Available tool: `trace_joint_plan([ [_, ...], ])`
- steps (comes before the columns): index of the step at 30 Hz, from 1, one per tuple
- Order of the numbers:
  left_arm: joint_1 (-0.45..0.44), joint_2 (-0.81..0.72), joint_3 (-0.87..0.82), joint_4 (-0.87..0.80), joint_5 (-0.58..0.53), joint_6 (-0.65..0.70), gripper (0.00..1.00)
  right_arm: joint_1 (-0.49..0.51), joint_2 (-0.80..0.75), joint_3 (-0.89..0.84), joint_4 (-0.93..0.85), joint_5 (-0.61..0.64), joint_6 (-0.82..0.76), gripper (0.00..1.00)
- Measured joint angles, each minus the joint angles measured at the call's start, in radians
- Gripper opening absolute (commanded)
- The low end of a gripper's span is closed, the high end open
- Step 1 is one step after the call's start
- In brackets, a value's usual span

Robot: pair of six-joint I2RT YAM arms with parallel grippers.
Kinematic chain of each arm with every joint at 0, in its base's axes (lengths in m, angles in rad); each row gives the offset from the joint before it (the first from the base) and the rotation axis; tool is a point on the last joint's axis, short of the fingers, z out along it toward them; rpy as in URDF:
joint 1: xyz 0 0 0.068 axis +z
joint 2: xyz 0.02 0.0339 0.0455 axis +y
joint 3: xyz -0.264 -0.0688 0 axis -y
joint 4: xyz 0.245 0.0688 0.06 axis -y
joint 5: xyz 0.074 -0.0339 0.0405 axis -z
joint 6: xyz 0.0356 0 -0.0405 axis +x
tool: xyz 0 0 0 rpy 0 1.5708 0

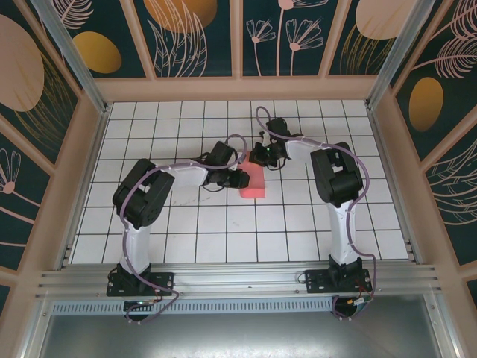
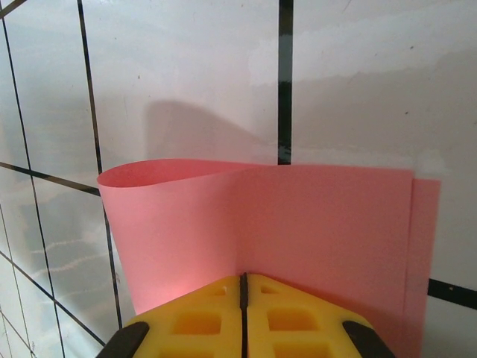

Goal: Fold a paper plane with a square sheet of paper (fold left side to right side)
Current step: First fold the square sheet of paper in half at the center of the table.

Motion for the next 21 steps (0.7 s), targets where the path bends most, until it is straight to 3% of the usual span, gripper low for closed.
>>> trace_joint_plan([
  [21,-0.043,-0.116,-0.152,-0.007,0.037,0.023,0.31,0.001,0.002,0.007,-0.012,0.0,-0.007,0.08],
])
